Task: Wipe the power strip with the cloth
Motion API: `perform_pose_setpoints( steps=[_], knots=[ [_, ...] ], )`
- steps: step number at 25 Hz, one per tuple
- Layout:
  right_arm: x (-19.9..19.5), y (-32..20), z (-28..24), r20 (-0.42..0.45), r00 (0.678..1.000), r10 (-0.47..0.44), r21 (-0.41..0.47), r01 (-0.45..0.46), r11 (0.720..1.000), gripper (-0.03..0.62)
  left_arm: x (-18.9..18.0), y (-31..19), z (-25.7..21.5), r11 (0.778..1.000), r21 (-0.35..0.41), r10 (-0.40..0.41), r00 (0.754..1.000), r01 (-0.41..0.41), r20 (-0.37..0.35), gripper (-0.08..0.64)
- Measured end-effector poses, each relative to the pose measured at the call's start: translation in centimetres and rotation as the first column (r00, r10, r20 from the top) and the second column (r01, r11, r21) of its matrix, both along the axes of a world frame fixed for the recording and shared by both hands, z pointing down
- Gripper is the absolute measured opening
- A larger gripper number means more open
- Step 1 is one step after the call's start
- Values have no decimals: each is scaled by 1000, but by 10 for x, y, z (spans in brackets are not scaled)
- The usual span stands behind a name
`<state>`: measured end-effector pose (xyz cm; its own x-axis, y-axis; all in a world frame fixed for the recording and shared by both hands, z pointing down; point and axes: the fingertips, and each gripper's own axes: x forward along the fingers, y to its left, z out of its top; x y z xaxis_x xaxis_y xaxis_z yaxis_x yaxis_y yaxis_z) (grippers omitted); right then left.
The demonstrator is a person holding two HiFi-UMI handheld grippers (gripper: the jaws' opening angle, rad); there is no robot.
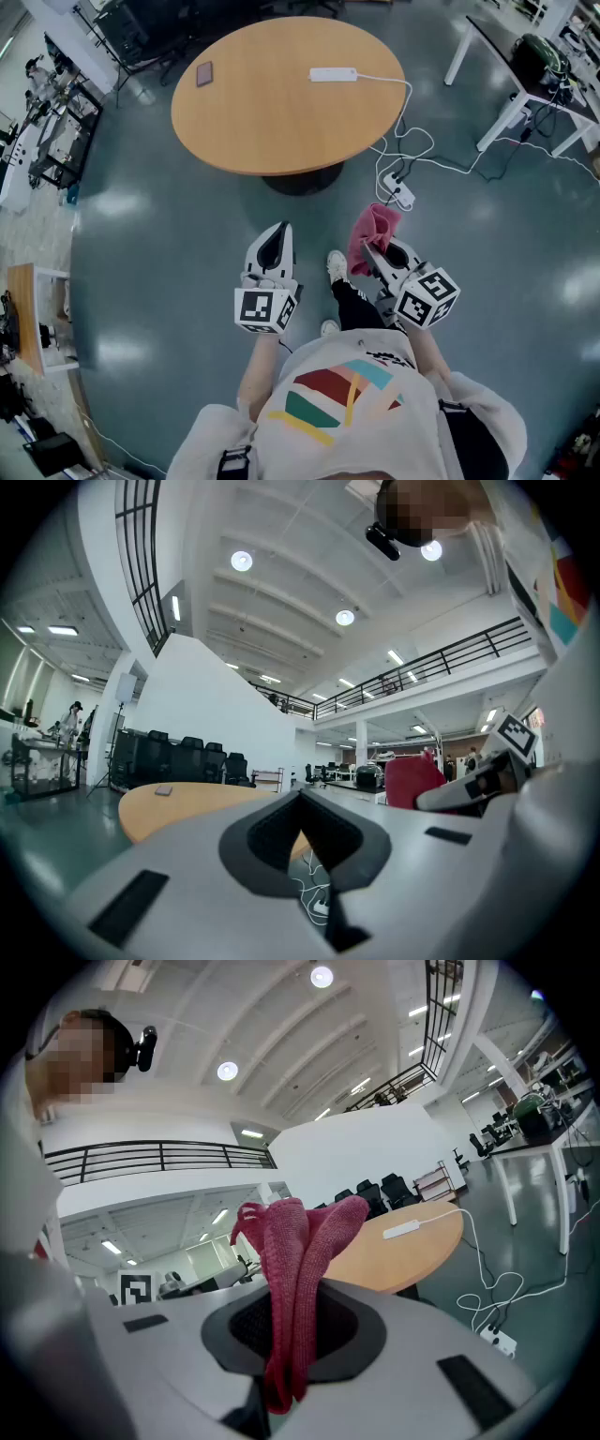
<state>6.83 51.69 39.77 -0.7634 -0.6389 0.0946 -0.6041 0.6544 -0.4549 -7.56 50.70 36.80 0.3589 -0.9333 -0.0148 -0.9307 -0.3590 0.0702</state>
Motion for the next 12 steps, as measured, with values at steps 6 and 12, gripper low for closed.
perform_pose_setpoints(
  steps=[6,12],
  knots=[
    [11,-116,0,-17,998,57,-2,-57,998,40,12,-115,-24,998,44,43,998,-41,-42,44],
    [35,-214,-13,0,999,54,9,-54,999,40,36,-224,-42,993,92,78,997,-78,6,44]
  ],
)
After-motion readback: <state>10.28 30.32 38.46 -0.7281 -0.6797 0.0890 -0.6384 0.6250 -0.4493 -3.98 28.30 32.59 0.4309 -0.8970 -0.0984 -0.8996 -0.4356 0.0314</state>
